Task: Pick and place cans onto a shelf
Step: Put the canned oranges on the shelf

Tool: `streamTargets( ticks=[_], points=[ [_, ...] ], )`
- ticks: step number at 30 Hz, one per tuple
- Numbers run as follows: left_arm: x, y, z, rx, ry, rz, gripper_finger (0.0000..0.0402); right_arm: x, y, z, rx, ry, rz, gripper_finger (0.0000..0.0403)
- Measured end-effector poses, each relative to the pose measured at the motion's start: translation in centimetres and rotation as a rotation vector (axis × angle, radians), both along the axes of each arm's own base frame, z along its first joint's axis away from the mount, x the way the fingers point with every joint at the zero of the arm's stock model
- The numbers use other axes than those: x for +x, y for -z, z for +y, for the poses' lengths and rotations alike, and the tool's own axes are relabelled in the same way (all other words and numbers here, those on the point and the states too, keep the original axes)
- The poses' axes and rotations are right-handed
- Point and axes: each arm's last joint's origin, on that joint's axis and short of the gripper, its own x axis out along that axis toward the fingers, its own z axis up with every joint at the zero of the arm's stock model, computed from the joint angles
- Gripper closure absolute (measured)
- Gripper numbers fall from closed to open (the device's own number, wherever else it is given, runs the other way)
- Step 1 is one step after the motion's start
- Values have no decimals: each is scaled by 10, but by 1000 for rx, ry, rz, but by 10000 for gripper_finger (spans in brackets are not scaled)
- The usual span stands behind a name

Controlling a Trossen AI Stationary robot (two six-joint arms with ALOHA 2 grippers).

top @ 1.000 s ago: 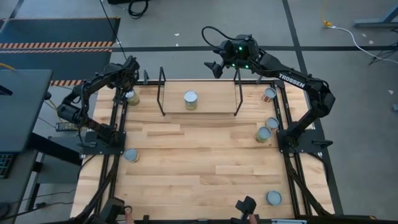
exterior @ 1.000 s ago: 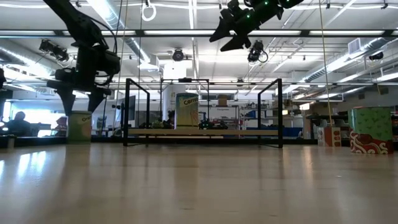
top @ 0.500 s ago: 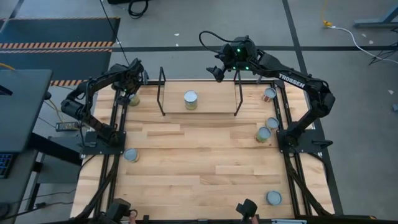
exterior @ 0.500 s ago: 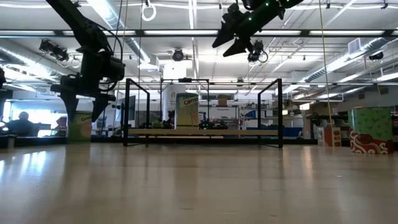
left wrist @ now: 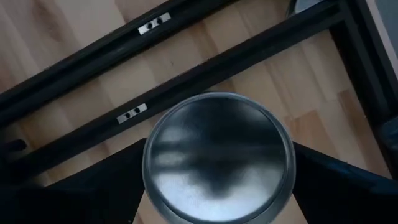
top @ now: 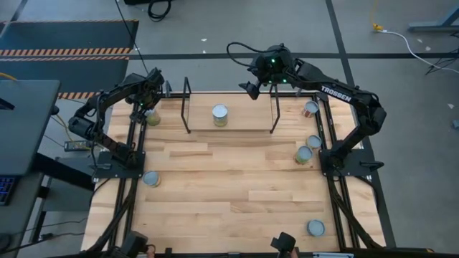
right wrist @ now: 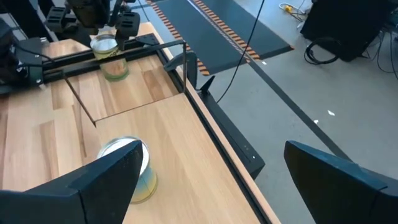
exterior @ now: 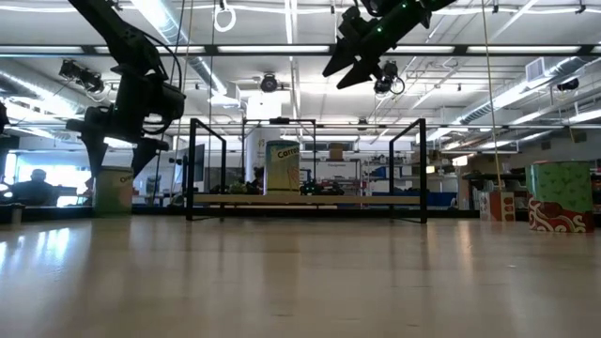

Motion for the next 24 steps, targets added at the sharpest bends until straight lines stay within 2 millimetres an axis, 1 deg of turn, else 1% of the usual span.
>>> streamTargets(
  ticks=[4, 8, 15, 17, 21, 24],
  points=[
    [2, 0, -1, -5, 7, -7, 49, 0, 0, 0, 2, 2, -1, 3],
    [-3, 0, -3, -31, -15, 19, 49, 0, 0, 0, 2, 2, -1, 3],
    [-5, 0, 2, 2, -33, 6, 50, 0, 0, 0, 1, 2, -2, 3],
    [-5, 0, 2, 4, -31, 14, 56, 0, 0, 0, -2, 0, 0, 3],
    [-3, 0, 1, 1, 18, 25, 86, 0, 0, -1, -10, -3, 1, 3],
    [2, 0, -1, -1, 50, 28, 86, 0, -1, -1, -34, -5, 6, 3]
  ],
)
